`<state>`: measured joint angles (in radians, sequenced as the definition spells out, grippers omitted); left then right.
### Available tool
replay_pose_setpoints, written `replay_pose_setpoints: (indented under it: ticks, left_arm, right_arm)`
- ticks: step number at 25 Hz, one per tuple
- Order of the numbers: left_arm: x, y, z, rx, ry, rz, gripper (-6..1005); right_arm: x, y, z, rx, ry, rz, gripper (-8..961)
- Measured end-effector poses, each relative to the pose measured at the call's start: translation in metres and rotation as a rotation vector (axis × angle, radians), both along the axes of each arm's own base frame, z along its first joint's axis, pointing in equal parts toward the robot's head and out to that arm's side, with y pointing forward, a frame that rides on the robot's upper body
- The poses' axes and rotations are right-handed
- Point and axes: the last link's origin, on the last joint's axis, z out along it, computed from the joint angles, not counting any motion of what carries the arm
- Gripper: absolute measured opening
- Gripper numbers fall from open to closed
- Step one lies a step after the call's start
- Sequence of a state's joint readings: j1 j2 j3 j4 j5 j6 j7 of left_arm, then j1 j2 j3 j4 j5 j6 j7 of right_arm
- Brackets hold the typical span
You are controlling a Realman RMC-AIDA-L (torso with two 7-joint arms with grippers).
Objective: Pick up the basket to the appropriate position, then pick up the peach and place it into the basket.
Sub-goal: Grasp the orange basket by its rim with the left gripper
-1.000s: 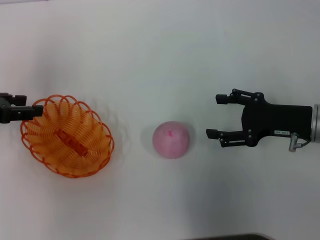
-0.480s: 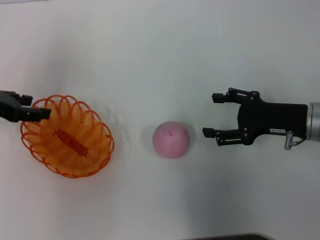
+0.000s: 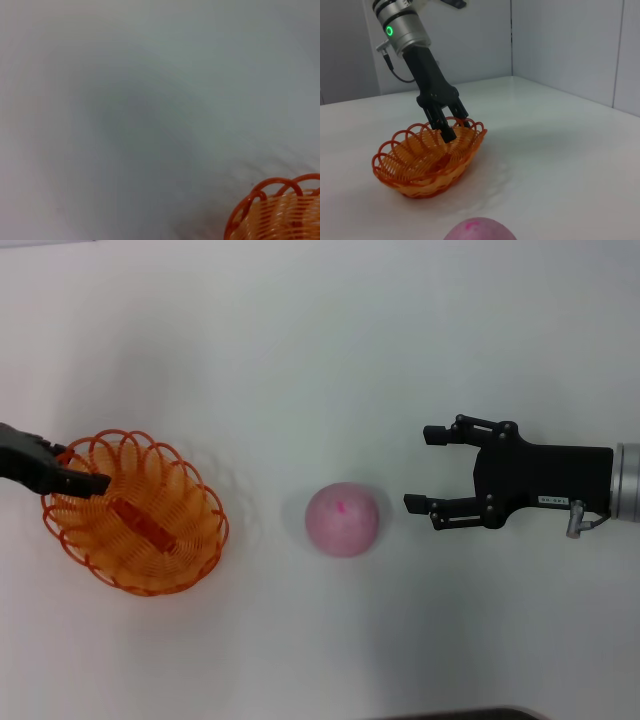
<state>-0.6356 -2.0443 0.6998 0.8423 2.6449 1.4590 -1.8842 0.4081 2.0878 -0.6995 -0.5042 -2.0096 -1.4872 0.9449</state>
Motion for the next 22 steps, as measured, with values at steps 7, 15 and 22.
replay_pose_setpoints:
  ticks: [7,15,22]
  left_arm:
    - [0.006,0.003,-0.002,-0.015,0.024,-0.011,727]
    - [0.011,0.006,0.002,-0.027,0.08,-0.011,720]
    - [0.019,0.013,-0.002,-0.052,0.144,-0.021,721]
  right_arm:
    - [0.0,0.0,0.0,0.0,0.0,-0.001,940]
    - [0.0,0.0,0.0,0.001,-0.001,-0.001,941]
    - [-0.001,0.002,0.0,0.001,-0.001,0.002,941]
